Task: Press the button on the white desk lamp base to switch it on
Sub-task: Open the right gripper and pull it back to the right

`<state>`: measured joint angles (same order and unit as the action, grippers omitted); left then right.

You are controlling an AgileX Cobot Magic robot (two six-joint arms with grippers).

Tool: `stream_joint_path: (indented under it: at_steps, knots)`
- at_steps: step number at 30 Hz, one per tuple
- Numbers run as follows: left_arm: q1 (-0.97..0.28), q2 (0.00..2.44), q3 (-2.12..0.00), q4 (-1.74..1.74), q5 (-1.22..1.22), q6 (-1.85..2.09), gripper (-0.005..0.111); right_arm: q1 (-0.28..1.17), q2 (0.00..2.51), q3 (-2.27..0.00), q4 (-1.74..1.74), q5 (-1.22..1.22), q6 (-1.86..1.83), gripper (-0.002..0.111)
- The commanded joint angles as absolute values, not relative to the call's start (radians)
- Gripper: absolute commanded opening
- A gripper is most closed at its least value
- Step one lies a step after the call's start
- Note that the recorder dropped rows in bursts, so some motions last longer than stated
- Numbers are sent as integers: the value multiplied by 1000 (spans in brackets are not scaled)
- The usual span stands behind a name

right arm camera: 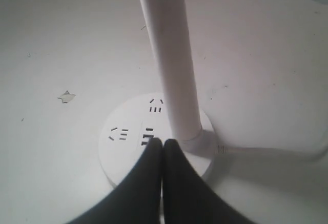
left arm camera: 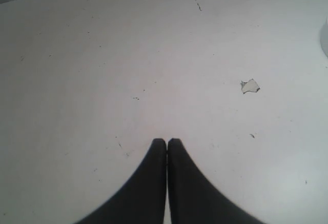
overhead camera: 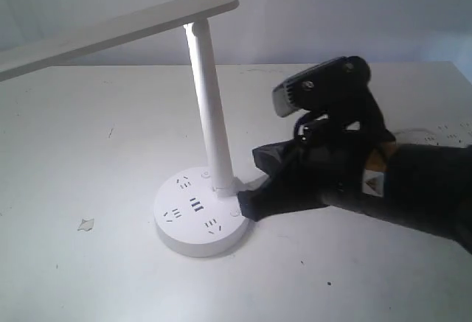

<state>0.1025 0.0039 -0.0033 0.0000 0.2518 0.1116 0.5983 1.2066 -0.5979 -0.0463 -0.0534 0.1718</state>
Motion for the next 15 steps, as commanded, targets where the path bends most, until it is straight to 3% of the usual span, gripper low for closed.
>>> stream_joint_path:
  at_steps: [1, 15]
  knots:
    - [94, 0, 0, -6, 253, 109, 0, 598, 1054, -505, -53, -49, 150, 0]
    - [94, 0, 0, -6, 253, 109, 0, 596, 612, -309, -53, 14, 83, 0]
